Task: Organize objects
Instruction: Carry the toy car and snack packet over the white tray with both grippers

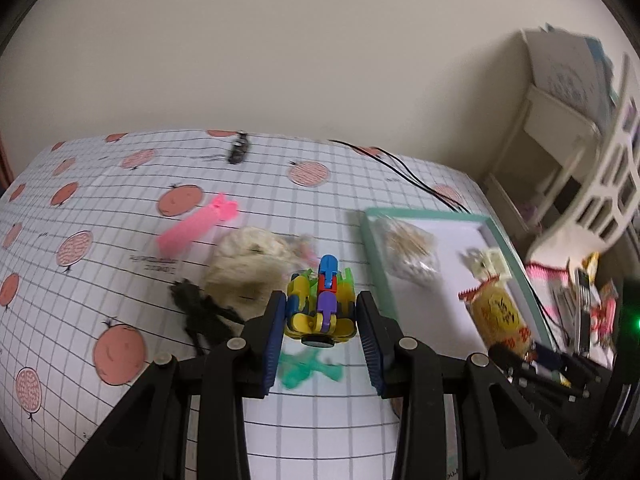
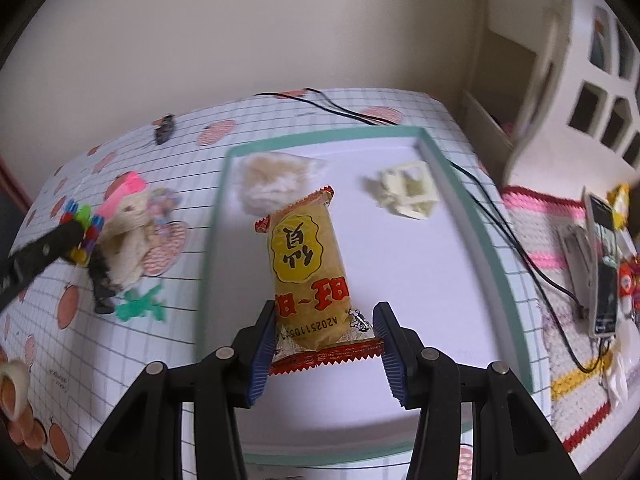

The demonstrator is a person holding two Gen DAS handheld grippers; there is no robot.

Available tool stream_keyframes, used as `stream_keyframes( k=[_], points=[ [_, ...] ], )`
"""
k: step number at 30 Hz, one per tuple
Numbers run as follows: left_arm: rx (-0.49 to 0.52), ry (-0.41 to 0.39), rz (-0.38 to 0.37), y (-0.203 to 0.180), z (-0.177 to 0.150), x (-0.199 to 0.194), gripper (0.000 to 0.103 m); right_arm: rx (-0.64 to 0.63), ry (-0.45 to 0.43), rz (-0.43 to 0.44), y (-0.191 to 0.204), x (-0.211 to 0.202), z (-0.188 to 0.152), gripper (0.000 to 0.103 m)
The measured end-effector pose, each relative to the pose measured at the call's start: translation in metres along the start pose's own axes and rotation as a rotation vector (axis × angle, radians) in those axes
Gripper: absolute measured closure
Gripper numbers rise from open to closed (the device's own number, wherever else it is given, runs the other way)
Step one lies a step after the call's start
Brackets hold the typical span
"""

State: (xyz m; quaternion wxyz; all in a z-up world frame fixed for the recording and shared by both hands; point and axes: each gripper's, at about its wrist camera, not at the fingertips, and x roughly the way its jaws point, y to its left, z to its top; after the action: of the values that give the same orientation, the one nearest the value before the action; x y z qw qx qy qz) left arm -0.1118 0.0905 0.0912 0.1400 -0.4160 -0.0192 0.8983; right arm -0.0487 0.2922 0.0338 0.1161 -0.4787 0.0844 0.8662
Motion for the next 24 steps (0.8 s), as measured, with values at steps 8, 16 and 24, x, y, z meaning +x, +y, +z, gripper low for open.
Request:
stream_keyframes(
  k=[8, 16, 24],
  points=[
    [0.099, 0.031, -0.044, -0.047, -0.014, 0.008, 0.066, 0.086, 0.029, -0.055, -0.046, 0.01, -0.005, 0.052],
    [0.144, 0.071, -0.073, -0.079, -0.026, 0.02, 0.066, 0.133, 0.045, -0.073, -0.07, 0.014, -0.007, 0.052],
    [0.151, 0.144, -0.062, -0.097, -0.039, 0.044, 0.066, 0.159, 0.069, -0.073, -0.073, 0.018, -0.008, 0.052]
  ],
)
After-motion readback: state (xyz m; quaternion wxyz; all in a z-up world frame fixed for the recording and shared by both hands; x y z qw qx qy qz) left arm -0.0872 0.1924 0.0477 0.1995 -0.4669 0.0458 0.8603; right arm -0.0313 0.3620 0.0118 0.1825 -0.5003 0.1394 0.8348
